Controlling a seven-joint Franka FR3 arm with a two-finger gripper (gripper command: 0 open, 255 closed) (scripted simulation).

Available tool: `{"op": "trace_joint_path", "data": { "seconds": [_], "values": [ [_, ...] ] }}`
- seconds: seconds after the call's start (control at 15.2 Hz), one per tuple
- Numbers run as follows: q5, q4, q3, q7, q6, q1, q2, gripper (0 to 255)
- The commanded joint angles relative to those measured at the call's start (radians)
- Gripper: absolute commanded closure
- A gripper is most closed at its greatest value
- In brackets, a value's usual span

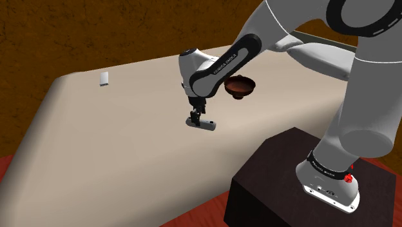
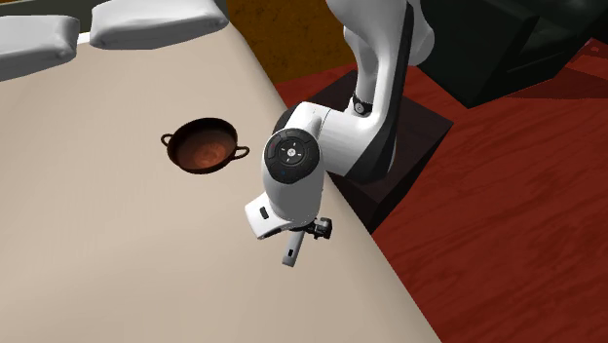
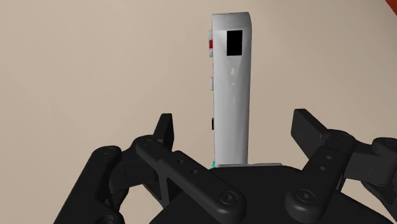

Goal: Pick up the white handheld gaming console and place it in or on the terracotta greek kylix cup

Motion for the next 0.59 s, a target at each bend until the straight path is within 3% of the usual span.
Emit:
{"op": "trace_joint_path", "data": {
  "seconds": [0.0,0.53],
  "values": [
    [-0.007,-0.009,-0.002,0.005,0.028,0.001,0.019,0],
    [-0.011,-0.015,-0.004,0.008,0.047,0.002,0.032,0]
  ]
}}
